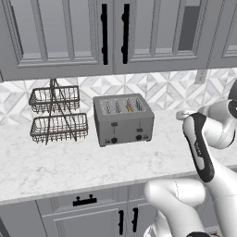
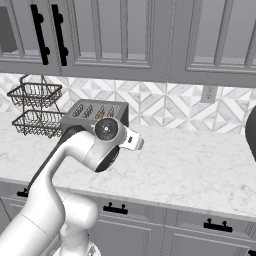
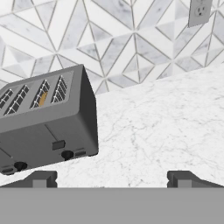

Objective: Start the toaster. Once the lever pops up, take the bread to the plate on the dining counter.

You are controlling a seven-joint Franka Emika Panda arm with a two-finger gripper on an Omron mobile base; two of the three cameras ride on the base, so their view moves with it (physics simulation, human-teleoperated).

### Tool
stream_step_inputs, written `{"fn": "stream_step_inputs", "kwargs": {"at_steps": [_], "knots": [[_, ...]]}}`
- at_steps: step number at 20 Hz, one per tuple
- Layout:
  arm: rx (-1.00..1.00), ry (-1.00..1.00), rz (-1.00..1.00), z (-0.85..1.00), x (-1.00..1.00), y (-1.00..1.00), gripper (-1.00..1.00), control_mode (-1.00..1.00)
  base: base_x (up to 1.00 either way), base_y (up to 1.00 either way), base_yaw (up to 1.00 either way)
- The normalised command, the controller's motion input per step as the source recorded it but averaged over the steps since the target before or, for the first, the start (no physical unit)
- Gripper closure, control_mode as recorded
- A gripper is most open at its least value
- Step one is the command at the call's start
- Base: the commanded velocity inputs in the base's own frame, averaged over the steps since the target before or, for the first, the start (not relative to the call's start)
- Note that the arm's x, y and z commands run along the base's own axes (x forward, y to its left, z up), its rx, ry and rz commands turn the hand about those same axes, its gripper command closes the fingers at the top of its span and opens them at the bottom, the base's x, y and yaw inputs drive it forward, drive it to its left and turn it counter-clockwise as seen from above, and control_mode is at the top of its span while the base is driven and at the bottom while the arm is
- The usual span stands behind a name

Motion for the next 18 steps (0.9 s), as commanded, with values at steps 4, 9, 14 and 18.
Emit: {"fn": "stream_step_inputs", "kwargs": {"at_steps": [4,9,14,18], "knots": [[0.00,0.00,0.00,0.00,0.00,0.00,-1.00,-1.00,0.00,0.00,0.00],[0.00,0.00,0.00,0.00,0.00,0.00,-1.00,-1.00,0.00,0.00,0.00],[0.00,0.00,0.00,0.00,0.00,0.00,-1.00,-1.00,0.00,0.00,0.00],[0.00,0.00,0.00,0.00,0.00,0.00,-1.00,-1.00,0.00,0.00,0.00]]}}
